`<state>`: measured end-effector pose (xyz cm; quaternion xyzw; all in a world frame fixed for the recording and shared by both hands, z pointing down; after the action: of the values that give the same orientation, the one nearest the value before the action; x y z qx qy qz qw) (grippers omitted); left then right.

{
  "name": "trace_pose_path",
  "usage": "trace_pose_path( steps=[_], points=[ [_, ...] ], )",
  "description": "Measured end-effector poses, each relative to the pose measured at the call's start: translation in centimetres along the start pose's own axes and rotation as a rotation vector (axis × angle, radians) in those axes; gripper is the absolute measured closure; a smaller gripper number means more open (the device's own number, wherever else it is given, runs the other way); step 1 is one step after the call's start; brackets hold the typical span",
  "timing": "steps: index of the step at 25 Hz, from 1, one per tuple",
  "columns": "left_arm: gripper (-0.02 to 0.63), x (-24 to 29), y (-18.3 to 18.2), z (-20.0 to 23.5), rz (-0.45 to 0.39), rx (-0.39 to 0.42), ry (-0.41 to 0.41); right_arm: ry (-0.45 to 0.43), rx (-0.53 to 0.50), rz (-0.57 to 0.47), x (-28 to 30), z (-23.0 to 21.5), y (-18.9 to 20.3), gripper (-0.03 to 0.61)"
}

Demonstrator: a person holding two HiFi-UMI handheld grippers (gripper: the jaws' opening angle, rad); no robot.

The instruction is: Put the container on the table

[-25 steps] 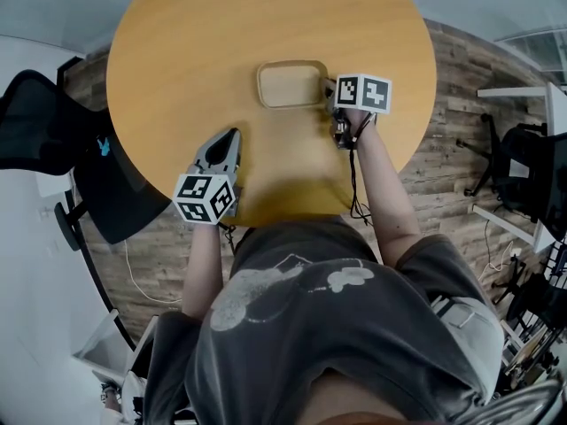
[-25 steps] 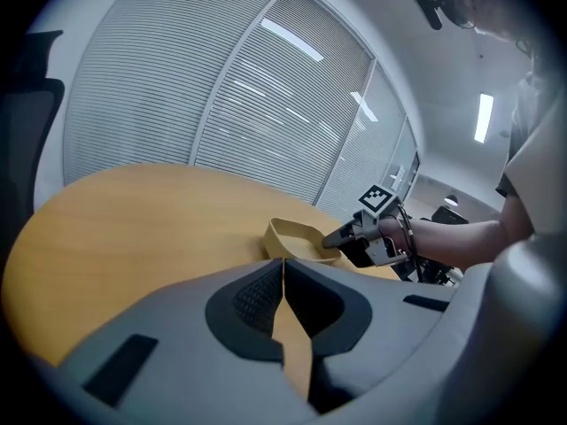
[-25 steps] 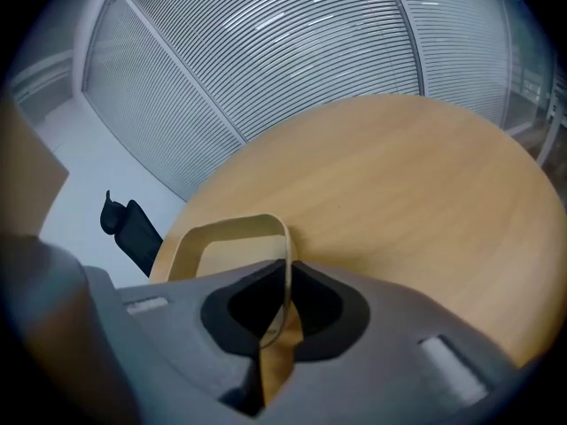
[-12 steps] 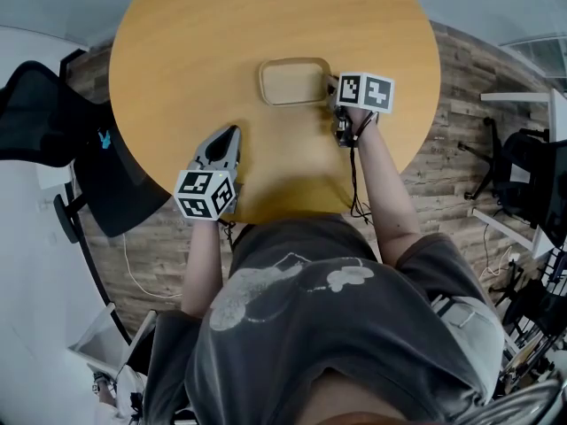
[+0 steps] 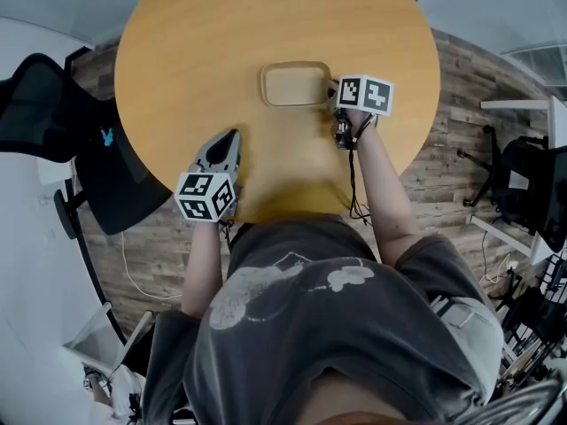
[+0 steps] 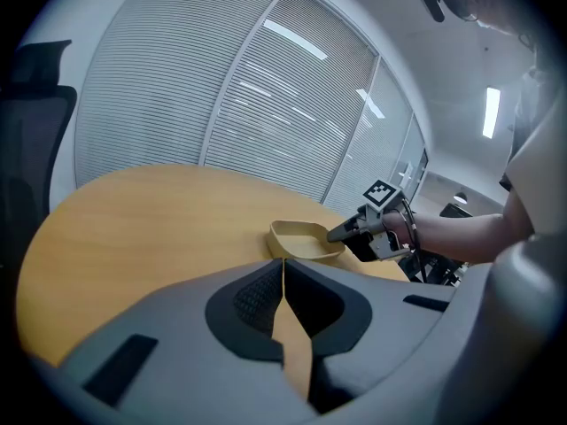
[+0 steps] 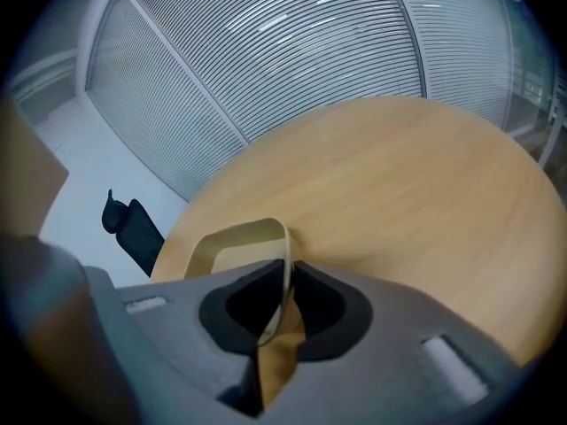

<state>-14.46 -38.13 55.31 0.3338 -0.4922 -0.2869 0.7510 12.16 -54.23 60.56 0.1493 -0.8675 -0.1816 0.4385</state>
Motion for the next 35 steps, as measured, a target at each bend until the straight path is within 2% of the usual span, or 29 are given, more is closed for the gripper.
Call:
trace_pose_path(
  steps=[5, 16, 23, 26, 35],
  points=[
    [0.614, 0.0, 0.1, -0.2, 0.003, 0.018, 0.01, -0.02, 0.011, -0.028, -0.5, 0.2, -0.2, 0.509],
    [0.614, -3.3, 0.6, -0.7, -0.045, 0.011, 0.006, -0.018, -0.009, -0.067, -3.6, 1.4, 1.1, 0.509],
    [0.614, -7.3, 1.6, -1.0, -0.062, 0.016, 0.01, -0.003, 0.011, -0.121, -6.9, 2.6, 3.1, 0.509],
    [0.614, -9.4, 1.9, -1.0, -0.081, -0.008, 0.01, -0.009, 0.013, -0.139, -8.4, 3.5, 4.3, 0.511],
    [0.614, -13.9, 2.8, -2.1, -0.132, -0.005, 0.03, -0.038, -0.053, -0.153, -11.2, 7.0, 8.6, 0.511]
  ],
)
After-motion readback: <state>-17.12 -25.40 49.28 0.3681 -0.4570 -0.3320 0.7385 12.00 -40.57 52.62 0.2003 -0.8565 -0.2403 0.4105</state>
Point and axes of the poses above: the fingertips, and each gripper's own axes: x forward along the fingers, z to its left, y out of its underside, the point moved 6 cm from there along -x, backward along the fingers, and after that the axes turned 7 degrees about -y, right-handed, at the moved point
